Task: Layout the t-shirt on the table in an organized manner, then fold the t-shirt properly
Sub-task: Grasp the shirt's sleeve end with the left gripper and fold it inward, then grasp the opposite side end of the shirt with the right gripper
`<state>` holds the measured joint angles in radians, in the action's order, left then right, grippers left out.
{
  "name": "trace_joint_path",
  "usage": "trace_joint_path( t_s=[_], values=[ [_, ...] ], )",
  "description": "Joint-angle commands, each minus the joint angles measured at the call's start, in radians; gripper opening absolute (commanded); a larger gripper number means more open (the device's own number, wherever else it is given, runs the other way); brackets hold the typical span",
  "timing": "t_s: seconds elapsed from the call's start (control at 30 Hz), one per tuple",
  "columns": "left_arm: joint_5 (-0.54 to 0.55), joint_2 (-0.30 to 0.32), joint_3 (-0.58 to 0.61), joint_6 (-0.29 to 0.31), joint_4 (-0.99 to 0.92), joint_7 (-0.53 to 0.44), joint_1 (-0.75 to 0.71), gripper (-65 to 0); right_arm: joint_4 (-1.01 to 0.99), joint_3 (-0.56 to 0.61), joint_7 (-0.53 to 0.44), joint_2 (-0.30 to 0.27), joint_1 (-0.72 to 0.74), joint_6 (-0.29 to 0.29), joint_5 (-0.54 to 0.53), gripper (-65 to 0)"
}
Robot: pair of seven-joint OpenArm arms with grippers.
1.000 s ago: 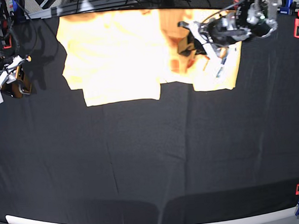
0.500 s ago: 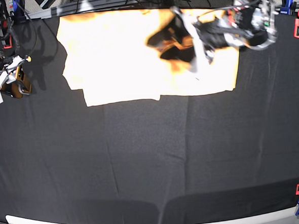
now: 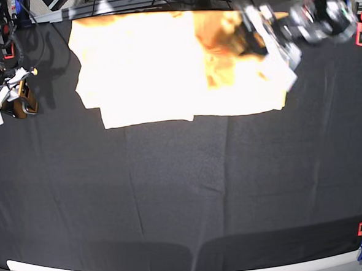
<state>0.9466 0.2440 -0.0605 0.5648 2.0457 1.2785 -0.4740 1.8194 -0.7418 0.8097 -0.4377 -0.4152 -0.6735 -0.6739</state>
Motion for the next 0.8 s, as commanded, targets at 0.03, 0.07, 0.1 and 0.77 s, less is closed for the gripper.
trace_joint_path(
  t_s=[0.03,0.07,0.1,0.77],
  values=[
    [0.032,0.005,0.043,0.025,0.016,-0.011,-0.011,-35.8,0.015,-0.01,-0.023,-0.019,0.005,0.0,-0.019,-45.7],
    [0.032,0.006,0.059,0.032,0.017,-0.014,-0.008,-35.8,0.015,-0.01,-0.019,-0.019,0.005,0.0,-0.019,-45.7],
    [0.032,0.006,0.064,0.032,0.017,-0.014,0.0,-35.8,0.015,-0.01,-0.01,-0.019,0.005,0.0,-0.022,-45.7],
    [-0.06,0.006,-0.227,-0.008,0.017,-0.15,0.141,-35.8,0.009,0.197,0.372,-0.019,0.004,0.054,-0.305,-28.4]
  ],
)
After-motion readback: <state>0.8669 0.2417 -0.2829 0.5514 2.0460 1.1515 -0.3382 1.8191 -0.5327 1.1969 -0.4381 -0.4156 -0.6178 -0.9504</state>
